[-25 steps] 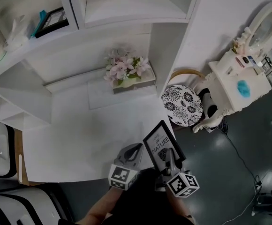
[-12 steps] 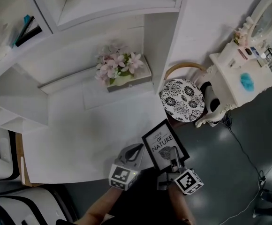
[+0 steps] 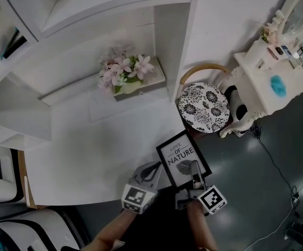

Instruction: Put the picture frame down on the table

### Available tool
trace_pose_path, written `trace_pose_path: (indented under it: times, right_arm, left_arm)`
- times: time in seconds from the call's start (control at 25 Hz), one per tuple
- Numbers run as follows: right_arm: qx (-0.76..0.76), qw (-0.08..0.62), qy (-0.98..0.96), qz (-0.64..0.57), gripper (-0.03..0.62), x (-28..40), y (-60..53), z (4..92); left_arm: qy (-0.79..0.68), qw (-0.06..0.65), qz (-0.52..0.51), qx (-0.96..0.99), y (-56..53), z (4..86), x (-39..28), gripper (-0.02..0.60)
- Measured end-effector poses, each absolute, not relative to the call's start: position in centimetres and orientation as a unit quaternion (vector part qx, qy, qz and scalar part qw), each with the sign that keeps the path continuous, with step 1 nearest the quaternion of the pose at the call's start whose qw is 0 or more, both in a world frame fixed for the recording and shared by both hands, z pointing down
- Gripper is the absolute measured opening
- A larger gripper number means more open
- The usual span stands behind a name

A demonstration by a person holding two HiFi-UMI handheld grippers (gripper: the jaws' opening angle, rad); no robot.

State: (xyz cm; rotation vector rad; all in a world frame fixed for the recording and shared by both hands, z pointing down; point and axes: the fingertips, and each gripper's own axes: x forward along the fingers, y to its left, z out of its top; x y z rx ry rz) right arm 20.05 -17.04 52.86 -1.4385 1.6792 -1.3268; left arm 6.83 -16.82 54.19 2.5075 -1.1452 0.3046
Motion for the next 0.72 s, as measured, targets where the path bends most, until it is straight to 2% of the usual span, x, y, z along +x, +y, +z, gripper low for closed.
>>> trace_pose_path:
  times: [0.28, 0.72]
  right_arm:
    - [-0.506, 0.303, 0.589, -0.553, 0.014, 19.6, -17.4, 55.6]
    - [-0.496, 0.304, 0.566, -0.585, 0.014, 18.9, -18.1, 58.4]
  left_arm:
    - [-0.417, 0.184, 0.113, 0.883, -17.9, 55.0, 6.4, 0.012]
    - [-0.430, 0.198, 0.110, 0.874, -18.0, 56.4, 5.9, 0.012]
